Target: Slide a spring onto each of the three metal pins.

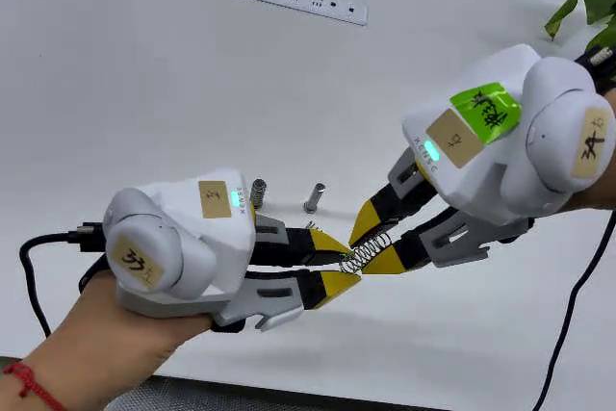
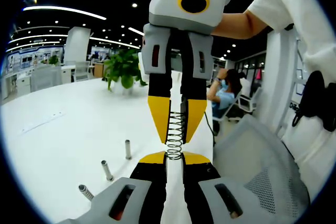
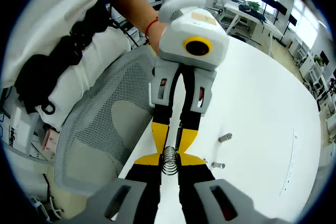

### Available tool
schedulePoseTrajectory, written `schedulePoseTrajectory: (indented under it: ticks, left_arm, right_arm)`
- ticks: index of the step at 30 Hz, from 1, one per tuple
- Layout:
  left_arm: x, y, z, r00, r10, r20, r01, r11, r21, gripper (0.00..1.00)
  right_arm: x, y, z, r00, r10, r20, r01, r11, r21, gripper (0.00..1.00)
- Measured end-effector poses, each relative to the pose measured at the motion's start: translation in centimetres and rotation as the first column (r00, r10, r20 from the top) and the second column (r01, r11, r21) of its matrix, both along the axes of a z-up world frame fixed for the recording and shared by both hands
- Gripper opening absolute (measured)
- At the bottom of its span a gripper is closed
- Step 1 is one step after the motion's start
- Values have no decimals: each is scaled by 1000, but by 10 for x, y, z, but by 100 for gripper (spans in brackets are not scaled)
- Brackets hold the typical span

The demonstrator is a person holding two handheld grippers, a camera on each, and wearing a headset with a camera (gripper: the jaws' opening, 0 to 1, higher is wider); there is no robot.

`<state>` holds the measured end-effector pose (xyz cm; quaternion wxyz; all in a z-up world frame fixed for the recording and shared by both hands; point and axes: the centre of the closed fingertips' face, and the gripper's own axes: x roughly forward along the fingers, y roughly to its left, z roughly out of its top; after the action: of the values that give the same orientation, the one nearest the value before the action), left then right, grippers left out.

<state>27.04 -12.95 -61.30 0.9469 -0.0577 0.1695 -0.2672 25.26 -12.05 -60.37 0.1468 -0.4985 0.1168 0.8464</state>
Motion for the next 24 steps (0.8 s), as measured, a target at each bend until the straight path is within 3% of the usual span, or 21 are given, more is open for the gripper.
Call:
schedulePoseTrajectory:
  ticks: [15,24]
  left_arm:
    - [-3,7,-1,1000,24,-7,-24,1000,1,12]
    - [-11,19,-7,998,64,-17,-64,998,16,18]
  right_arm:
    - [0,5,2,1000,-25,-7,25,1000,5,12]
    - [7,12,8,998,-62,1,62,998,19,12]
